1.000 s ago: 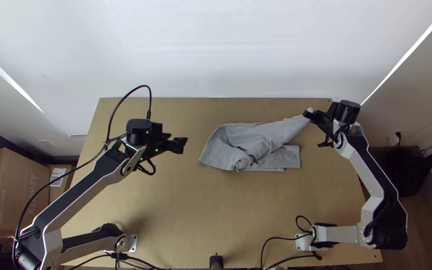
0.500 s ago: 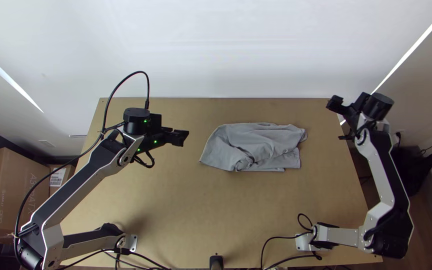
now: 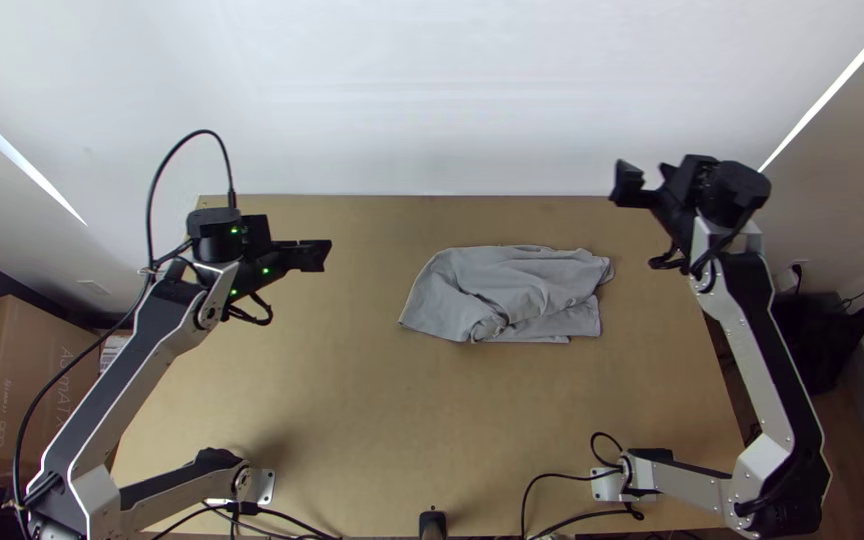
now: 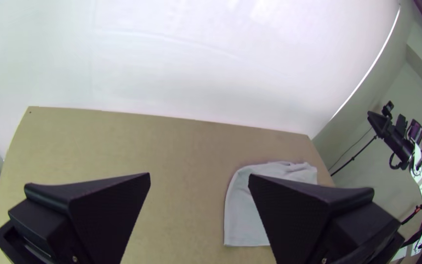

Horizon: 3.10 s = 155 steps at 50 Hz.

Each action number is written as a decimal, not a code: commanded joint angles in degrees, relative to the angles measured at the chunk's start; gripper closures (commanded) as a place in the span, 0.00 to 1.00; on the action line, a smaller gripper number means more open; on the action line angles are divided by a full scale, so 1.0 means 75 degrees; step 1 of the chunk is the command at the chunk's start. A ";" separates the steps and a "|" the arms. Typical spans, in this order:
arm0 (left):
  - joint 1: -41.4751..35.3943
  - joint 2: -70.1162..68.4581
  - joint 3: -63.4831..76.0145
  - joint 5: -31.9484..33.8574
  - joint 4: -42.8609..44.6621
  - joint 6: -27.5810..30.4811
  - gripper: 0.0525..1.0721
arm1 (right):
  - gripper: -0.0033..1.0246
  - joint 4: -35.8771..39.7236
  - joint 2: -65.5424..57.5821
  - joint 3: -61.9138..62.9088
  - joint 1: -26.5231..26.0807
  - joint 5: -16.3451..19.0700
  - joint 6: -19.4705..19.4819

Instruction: Fold the t-shirt

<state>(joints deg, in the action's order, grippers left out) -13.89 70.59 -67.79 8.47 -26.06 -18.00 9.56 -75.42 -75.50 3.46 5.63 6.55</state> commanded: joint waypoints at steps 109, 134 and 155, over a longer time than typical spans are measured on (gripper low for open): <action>0.1629 -0.0564 0.0097 0.0406 0.1096 0.0384 0.04 | 0.10 0.5475 -0.8917 -0.7194 0.3604 0.1183 -0.4553; 0.1840 -0.0541 0.0121 0.0500 0.1108 0.0455 0.04 | 0.97 0.5428 -0.8800 -0.7124 0.3862 0.1160 -0.4365; 0.1372 -0.0353 0.0144 0.0570 0.1296 0.0548 0.04 | 0.97 0.4784 -0.7159 -0.7136 0.2937 0.1089 -0.2373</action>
<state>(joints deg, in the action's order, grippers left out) -1.69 66.57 -67.48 11.62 -17.41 -14.94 47.51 -136.75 -129.69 27.77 14.13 -15.94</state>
